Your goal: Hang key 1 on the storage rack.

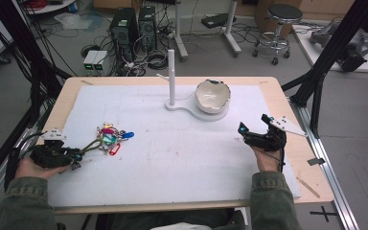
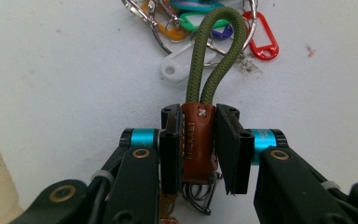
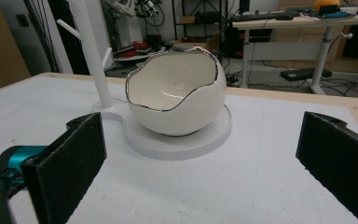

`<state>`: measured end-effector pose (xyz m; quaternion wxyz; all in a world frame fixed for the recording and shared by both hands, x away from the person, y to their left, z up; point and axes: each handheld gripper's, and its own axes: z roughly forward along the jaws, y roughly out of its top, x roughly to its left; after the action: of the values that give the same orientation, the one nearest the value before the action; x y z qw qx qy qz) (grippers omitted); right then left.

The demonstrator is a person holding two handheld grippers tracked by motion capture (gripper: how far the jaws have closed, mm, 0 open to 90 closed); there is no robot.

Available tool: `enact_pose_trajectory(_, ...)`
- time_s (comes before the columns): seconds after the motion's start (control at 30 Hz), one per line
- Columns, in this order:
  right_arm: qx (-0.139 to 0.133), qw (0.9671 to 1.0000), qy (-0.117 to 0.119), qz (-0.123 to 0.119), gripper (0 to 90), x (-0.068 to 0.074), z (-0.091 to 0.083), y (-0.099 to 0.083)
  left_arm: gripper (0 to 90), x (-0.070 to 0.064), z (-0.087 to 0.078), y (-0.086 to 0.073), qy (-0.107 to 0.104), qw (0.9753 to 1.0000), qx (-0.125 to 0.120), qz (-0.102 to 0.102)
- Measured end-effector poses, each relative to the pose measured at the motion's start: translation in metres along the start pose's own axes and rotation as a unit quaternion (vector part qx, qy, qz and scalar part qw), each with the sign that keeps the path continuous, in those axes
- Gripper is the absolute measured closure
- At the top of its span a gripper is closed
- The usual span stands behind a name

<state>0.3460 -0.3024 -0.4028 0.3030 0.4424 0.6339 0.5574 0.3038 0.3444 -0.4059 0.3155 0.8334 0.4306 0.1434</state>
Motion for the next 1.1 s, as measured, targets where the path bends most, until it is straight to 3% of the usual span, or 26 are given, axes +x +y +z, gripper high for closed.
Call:
enact_pose_trajectory(0.07, 0.000, 1.0000, -0.003, 0.001, 0.5, 0.000, -0.002, 0.000, 71.8, 0.000, -0.003, 0.002, -0.002, 0.9999, -0.008, -0.011)
enact_pose_trajectory(0.33, 0.000, 1.0000, -0.006, 0.004, 0.5, 0.001, -0.006, 0.000, 71.7, -0.001, -0.017, 0.009, -0.009, 0.9993, -0.027, -0.024)
enact_pose_trajectory(0.67, 0.001, 1.0000, -0.004, 0.003, 0.5, 0.001, -0.006, -0.001, 71.7, 0.005, -0.043, 0.039, -0.010, 0.9981, -0.043, -0.042)
enact_pose_trajectory(0.93, 0.001, 1.0000, -0.003, 0.004, 0.5, 0.001, -0.006, -0.001, 71.7, 0.007, -0.044, 0.057, -0.019, 0.9971, -0.043, -0.060)
enact_pose_trajectory(1.1, 0.001, 1.0000, -0.003, 0.006, 0.5, 0.001, -0.006, -0.001, 71.8, 0.009, -0.043, 0.069, -0.021, 0.9952, -0.050, -0.081)
